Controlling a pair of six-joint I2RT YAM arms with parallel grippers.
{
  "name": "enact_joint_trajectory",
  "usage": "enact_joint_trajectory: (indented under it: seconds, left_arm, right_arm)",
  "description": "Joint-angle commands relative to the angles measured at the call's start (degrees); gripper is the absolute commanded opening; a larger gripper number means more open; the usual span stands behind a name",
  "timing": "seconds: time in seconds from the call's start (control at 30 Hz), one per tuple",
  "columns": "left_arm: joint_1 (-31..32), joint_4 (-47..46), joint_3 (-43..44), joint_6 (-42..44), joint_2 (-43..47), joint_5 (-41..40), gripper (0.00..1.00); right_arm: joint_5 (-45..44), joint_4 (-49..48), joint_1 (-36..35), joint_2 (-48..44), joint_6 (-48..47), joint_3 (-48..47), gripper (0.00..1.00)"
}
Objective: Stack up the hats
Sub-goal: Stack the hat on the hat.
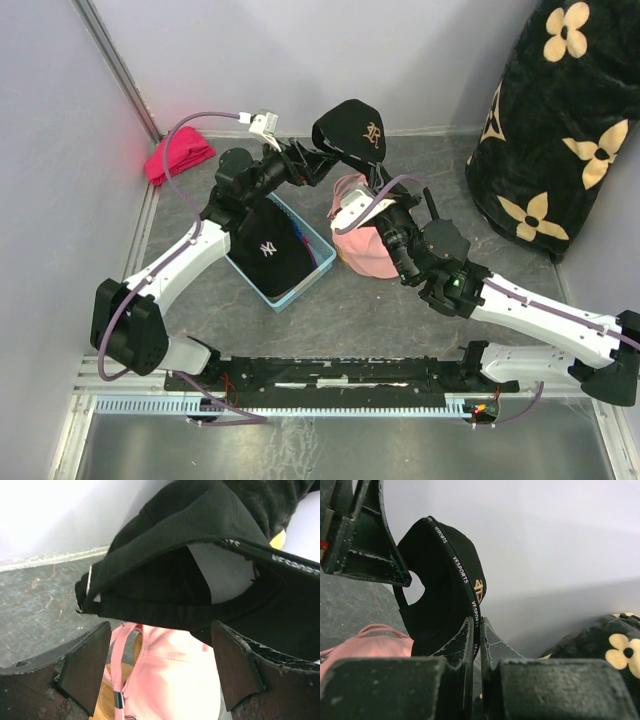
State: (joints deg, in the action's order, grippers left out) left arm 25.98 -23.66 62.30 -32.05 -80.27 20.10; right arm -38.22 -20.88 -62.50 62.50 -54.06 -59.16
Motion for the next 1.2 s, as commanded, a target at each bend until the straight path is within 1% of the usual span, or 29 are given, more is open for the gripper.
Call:
enact_joint_trajectory:
  seconds: [0.0, 0.1, 0.37, 0.47, 0.63, 0.83, 1.07, 1.1, 1.17]
  left_arm:
    - [1.0, 1.1, 2.67, 7.81, 0.03, -7.25, 0.88]
    - [1.71, 2.11, 2.9, 10.03, 0.28, -11.21, 0.88]
    - [3.16, 1.47, -0.26, 12.31, 3.2, -17.39, 0.87]
    - [3.17, 0.61, 0.41, 13.17, 2.2, -16.51, 0.87]
    - [3.12, -1.04, 2.24, 13.99, -0.4, -12.85, 0.87]
    - [3.19, -4.04, 2.59, 14.47, -2.31, -12.86, 0.87]
    - [3.51, -8.4, 4.93, 14.84, -5.73, -11.47, 0.8]
    - [3.6, -9.38, 4.93, 14.83, -5.97, -10.98, 0.77]
    - [3.86, -10.9, 5.1, 15.26, -6.63, -9.77, 0.67]
  right_arm:
    - [-0.99, -3.52, -1.51, -2.55, -1.82, -0.45, 0.02]
    - [-1.68, -3.91, -2.26, -2.96, -2.6, 0.02, 0.02]
    - [-2.06, -4.67, -2.62, -4.82, -3.24, 1.34, 0.02]
    - [-2.01, -4.12, -2.97, -5.06, -3.2, 1.3, 0.02]
    - [-1.77, -3.68, -3.37, -5.55, -3.32, 1.58, 0.02]
    - [-1.54, -3.12, -3.88, -5.9, -3.67, 1.49, 0.02]
    - [-1.5, -1.99, -3.87, -6.24, -3.59, 1.63, 0.02]
    - [-1.53, -1.85, -3.93, -6.41, -3.59, 1.75, 0.02]
    - [-1.76, -1.71, -3.9, -6.71, -3.59, 2.04, 0.02]
